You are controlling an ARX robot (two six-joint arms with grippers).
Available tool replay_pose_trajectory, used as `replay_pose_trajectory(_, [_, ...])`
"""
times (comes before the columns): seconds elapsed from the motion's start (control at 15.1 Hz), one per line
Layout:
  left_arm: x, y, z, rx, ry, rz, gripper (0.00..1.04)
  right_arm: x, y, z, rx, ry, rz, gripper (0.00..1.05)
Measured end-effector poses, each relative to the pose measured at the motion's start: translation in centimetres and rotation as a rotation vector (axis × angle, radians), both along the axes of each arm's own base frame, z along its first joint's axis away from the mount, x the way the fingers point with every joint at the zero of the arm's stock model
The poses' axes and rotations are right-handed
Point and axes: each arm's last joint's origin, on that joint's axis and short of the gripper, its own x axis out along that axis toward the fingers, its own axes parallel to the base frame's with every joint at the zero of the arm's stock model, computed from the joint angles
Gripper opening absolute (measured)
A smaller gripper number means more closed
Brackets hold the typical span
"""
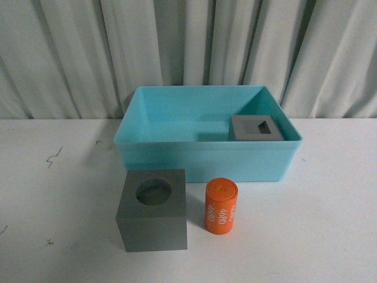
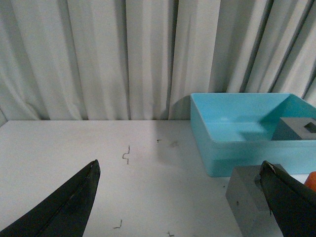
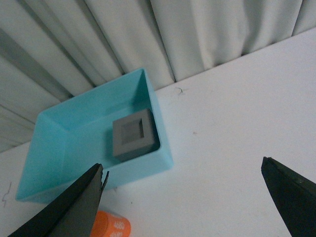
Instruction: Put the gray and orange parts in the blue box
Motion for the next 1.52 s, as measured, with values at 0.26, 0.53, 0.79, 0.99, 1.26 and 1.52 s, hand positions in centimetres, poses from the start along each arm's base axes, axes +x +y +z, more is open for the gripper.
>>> replay_pose_trajectory(0.26, [0.0,0.0,0.0,0.000,0.001,0.000,0.98,-3.1,-0.9,-2.1,-0.246,-0.365,0.030,0.63])
replay_pose_trajectory(0.53, [0.0,0.0,0.0,0.000,0.000,0.000,0.98,-6.1,-2.3,-5.5,-0.329,-0.367,0.057,0.13])
replay_pose_trajectory(0.79, [0.0,0.0,0.0,0.000,0.000,0.000,0.98,-8.3,-2.8,-7.5,-0.344,-0.363,0.036,0.02])
replay_pose_trajectory(0.99, [0.0,0.0,0.0,0.000,0.000,0.000,0.98,-9.6,-2.8,-8.4,-0.344,-0.363,0.036,0.02])
replay_pose_trajectory(1.26, [0.0,0.0,0.0,0.000,0.000,0.000,0.98,-10.8,-2.8,-9.2,-0.344,-0.361,0.036,0.02])
replay_pose_trajectory(1.52, [0.0,0.0,0.0,0.000,0.000,0.000,0.98,-11.6,-2.8,-10.1,-0.344,-0.364,0.036,0.02])
